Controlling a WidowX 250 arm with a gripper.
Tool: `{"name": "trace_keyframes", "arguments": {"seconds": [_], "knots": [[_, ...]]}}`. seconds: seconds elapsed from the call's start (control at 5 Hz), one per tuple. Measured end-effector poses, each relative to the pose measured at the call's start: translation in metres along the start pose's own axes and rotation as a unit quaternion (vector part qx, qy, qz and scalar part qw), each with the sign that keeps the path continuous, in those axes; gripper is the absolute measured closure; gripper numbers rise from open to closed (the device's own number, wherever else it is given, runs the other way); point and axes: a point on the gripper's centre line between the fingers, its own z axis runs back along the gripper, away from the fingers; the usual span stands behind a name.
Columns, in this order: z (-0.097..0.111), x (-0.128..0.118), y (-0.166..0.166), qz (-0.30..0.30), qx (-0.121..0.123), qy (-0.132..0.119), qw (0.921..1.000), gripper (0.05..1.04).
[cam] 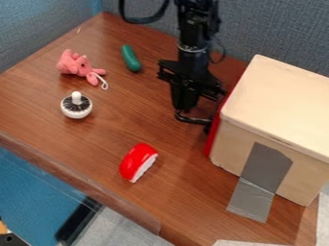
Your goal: Open the drawer
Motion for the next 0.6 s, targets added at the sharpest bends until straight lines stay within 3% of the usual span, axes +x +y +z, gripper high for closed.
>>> {"name": "trace_keyframes", "arguments": {"seconds": [0.2,0.6], "knots": [[0.000,-0.007,0.023,0.029,0.005,0.007,0.9995,0.964],[0.006,-0.013,0.051,0.054,0.014,0.002,0.9985,0.968]]}}
